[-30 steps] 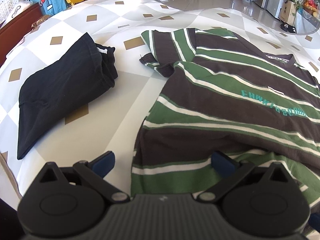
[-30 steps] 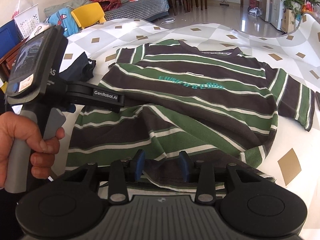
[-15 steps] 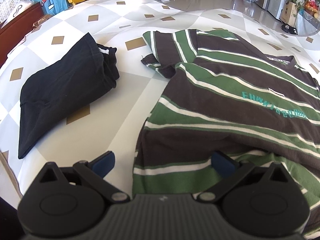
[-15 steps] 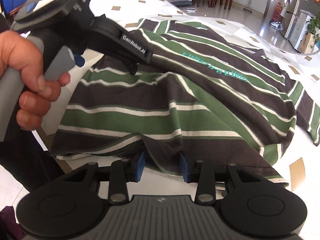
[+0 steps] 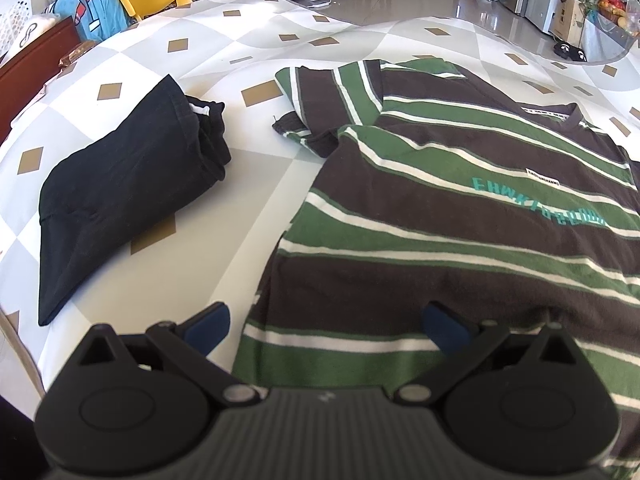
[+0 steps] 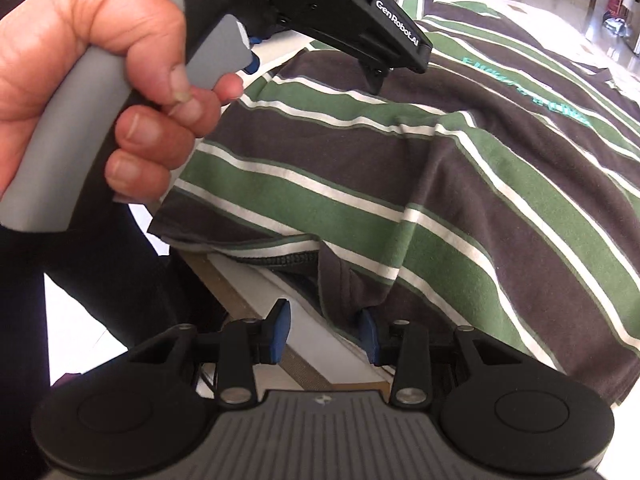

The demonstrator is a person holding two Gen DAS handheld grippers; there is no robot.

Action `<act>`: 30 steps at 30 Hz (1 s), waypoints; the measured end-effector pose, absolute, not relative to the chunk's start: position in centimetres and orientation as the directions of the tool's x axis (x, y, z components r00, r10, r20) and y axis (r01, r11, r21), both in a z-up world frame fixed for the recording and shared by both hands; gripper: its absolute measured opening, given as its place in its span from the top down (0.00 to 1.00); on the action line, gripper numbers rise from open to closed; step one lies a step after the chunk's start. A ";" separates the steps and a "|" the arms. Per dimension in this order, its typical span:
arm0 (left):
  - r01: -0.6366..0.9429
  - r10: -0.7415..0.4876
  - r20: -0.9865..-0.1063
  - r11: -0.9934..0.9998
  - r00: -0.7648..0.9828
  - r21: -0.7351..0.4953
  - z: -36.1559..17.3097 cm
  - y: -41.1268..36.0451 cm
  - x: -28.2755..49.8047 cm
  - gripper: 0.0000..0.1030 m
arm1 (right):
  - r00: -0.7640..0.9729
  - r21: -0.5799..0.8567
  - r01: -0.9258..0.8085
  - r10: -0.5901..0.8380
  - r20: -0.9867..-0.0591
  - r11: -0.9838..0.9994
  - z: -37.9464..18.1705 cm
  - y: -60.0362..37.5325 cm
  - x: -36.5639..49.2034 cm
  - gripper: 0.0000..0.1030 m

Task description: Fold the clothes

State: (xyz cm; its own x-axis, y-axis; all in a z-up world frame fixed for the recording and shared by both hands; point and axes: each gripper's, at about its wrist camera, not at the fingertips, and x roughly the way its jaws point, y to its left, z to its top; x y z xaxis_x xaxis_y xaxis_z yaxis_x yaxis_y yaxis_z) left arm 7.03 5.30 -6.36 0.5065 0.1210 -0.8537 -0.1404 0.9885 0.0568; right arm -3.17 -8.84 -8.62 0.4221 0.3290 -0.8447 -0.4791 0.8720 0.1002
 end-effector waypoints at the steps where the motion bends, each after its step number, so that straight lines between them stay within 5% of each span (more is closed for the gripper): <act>1: -0.139 0.121 -0.854 0.989 0.505 0.058 -6.4 5.3 7.0 0.00 | 0.428 0.106 -0.469 0.330 -0.841 0.877 -8.5 -9.0 -3.1 0.64; 10: -0.149 0.123 -0.857 0.987 0.501 0.054 -6.5 5.4 7.2 0.00 | 0.491 0.155 -0.367 0.333 -0.805 0.917 -7.1 -10.9 -2.0 0.64; 23: -0.112 0.117 -0.851 0.991 0.512 0.069 -6.6 4.4 7.2 0.00 | 0.646 0.040 -0.078 0.081 -0.759 0.996 -6.2 -14.5 -0.3 0.64; 30: -0.081 0.117 -0.847 0.993 0.518 0.088 -6.7 3.7 6.9 0.00 | 0.638 -0.032 -0.063 0.015 -0.770 0.997 -6.9 -14.6 -0.3 0.62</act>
